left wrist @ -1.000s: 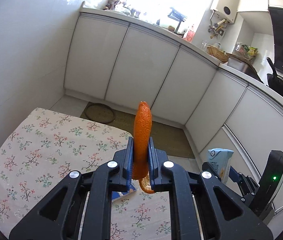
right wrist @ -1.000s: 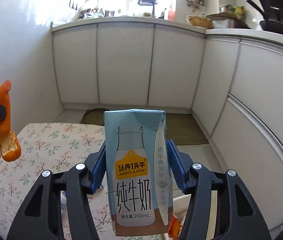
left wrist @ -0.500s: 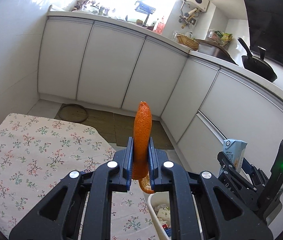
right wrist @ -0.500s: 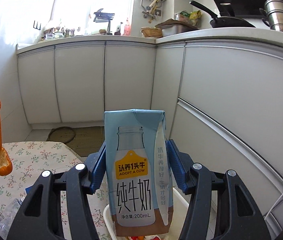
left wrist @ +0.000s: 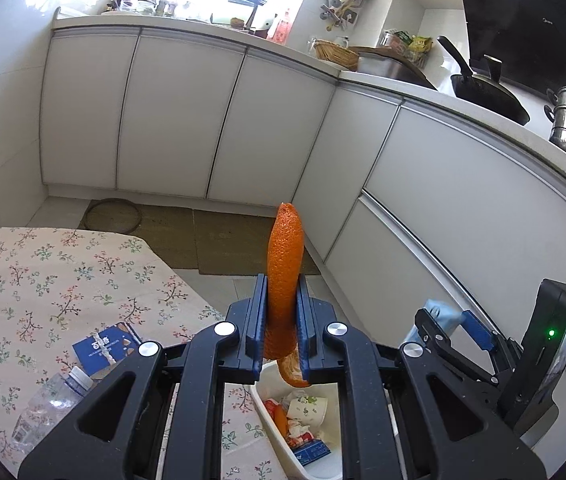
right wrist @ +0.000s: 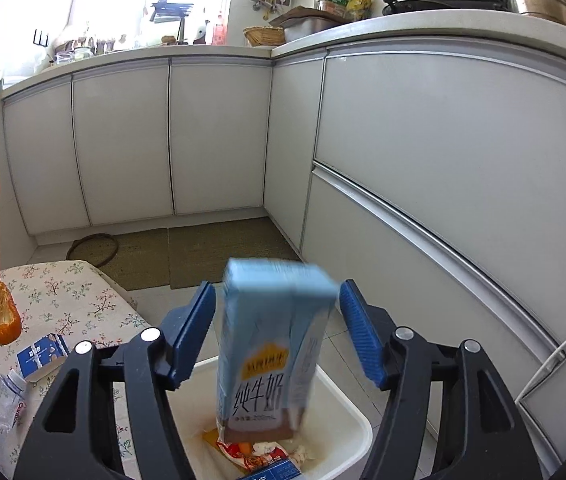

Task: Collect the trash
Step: 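Open both grippers over the white bin to drop peel and carton, then move both tools back over the table toward the bottle and biscuit box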

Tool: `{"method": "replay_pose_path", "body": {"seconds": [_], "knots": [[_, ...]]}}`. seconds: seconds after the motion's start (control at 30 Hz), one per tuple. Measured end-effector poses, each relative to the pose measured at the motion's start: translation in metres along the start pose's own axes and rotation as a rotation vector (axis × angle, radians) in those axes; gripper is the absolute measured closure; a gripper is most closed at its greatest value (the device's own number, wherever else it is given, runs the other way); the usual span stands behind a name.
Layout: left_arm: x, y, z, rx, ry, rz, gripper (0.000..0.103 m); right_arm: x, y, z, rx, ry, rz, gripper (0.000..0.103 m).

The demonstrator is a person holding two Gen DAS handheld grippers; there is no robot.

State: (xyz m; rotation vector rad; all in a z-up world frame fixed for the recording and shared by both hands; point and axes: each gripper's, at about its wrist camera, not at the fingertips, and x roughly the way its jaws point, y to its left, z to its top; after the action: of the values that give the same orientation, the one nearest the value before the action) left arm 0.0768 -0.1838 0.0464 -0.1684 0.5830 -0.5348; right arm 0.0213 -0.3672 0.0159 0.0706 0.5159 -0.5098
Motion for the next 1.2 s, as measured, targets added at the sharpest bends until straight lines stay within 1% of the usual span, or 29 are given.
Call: {"method": "replay_pose_path", "body": {"seconds": [0.1,0.23,0.3,0.57,0.77,0.83,0.9,0.97,1.0,1.07,1.13,1.2], "knots": [[0.006,-0.01,-0.002,0.008,0.01,-0.016,0.091,-0.003,-0.012,-0.002,0.019,-0.017,-0.032,0.024],[0.015,-0.025,-0.005,0.019,0.029,-0.051,0.09,-0.005,-0.032,-0.002,0.063,-0.028,-0.065,0.021],[0.021,-0.034,-0.009,0.028,0.047,-0.068,0.09,-0.007,-0.041,-0.002,0.085,-0.031,-0.078,0.017],[0.047,-0.067,-0.031,0.094,0.118,-0.115,0.09,-0.007,-0.078,0.0,0.168,-0.042,-0.143,0.012],[0.068,-0.081,-0.047,0.129,0.16,-0.134,0.087,-0.003,-0.094,-0.006,0.178,-0.024,-0.187,0.012],[0.076,-0.082,-0.052,0.127,0.185,-0.138,0.081,-0.001,-0.098,-0.007,0.175,-0.02,-0.202,0.012],[0.083,-0.08,-0.055,0.121,0.199,-0.129,0.068,0.0,-0.101,-0.008,0.174,-0.014,-0.209,0.012],[0.087,-0.077,-0.056,0.112,0.209,-0.12,0.064,0.002,-0.102,-0.01,0.17,-0.007,-0.212,0.012],[0.088,-0.075,-0.057,0.106,0.213,-0.117,0.059,0.002,-0.101,-0.011,0.164,-0.005,-0.213,0.011],[0.088,-0.073,-0.056,0.099,0.21,-0.107,0.054,0.002,-0.099,-0.013,0.15,-0.005,-0.216,0.011],[0.087,-0.073,-0.055,0.103,0.203,-0.09,0.052,0.001,-0.095,-0.012,0.139,-0.01,-0.218,0.01],[0.086,-0.073,-0.054,0.111,0.196,-0.06,0.044,0.001,-0.093,-0.011,0.133,-0.017,-0.221,0.008]]}}
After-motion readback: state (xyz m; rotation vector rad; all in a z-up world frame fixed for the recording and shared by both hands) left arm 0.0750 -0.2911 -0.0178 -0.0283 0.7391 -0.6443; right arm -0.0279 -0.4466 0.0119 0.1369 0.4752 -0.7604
